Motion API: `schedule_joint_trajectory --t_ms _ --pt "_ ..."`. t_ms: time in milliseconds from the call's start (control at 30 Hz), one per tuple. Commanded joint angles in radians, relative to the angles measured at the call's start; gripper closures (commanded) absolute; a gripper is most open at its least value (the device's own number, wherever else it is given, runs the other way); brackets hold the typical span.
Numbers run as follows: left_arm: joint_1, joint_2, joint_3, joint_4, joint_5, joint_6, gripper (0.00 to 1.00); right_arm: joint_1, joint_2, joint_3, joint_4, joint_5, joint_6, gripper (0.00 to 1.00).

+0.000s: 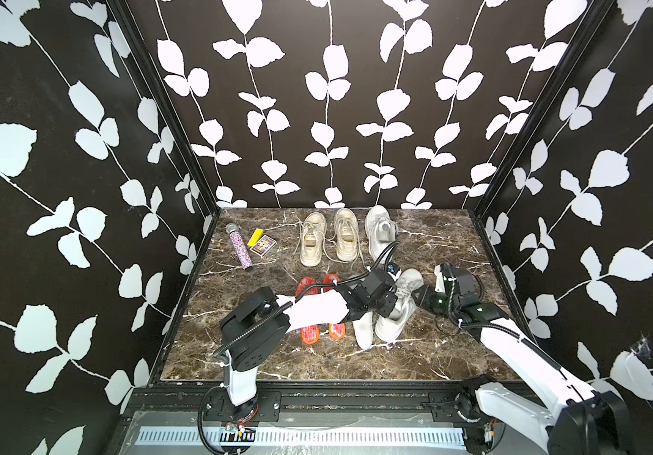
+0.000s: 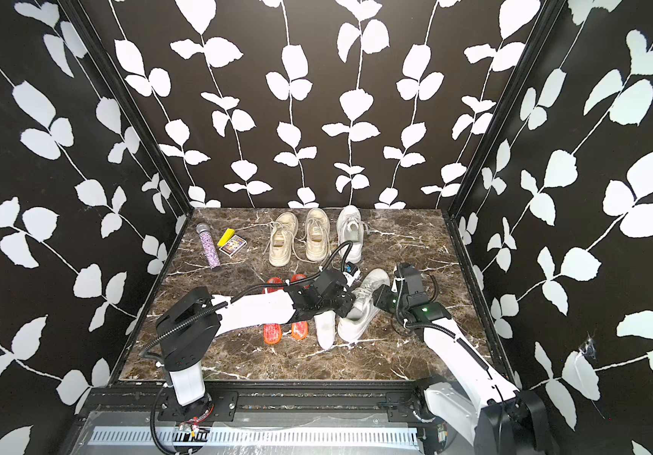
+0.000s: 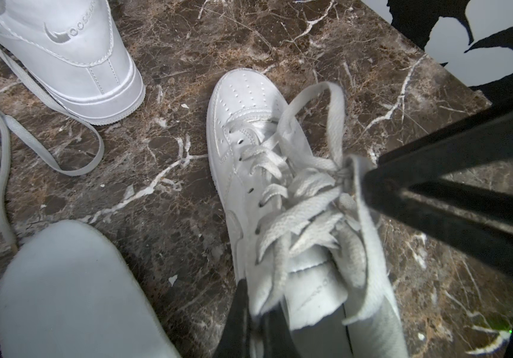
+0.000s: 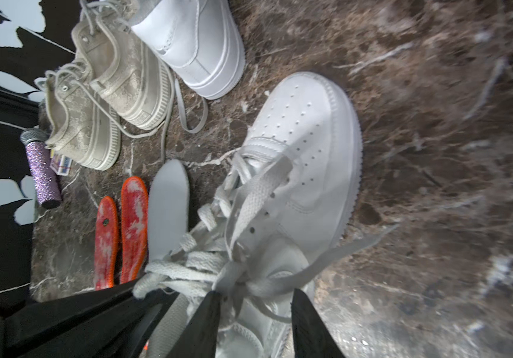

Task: Remove the insole from the shoe
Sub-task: Untie the shoelace on the shoe.

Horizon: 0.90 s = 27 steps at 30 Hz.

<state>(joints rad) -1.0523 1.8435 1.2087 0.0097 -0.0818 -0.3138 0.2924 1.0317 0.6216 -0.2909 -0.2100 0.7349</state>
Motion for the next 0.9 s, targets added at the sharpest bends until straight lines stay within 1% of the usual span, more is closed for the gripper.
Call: schedule_joint_trajectory --t_ms 0,133,300,467,667,867 --pt "0.011 0.002 0.007 -0.017 -0.005 -0.013 1.0 -0.003 0.008 0.018 0.062 -0.045 0.017 0.62" --pt "0.011 0.002 0.004 -0.016 -0.004 -0.013 1.0 -0.002 -0.011 0.02 0.047 -0.039 0.015 0.62" --pt "0.011 0.003 0.004 -0.014 -0.006 -0.013 1.0 0.009 -0.084 0.035 -0.022 0.028 -0.004 0.61" --pt "0.011 0.007 0.005 -0.011 -0.004 -0.016 1.0 0.045 -0.089 0.059 -0.081 0.075 -0.024 0.59" --pt "0.011 0.003 0.0 -0.013 -0.004 -0.019 1.0 0.095 -0.058 0.08 -0.057 0.07 -0.031 0.73" --pt "0.011 0.001 0.0 -0.014 -0.005 -0.019 1.0 0.103 -0.005 0.09 -0.051 0.103 -0.034 0.75"
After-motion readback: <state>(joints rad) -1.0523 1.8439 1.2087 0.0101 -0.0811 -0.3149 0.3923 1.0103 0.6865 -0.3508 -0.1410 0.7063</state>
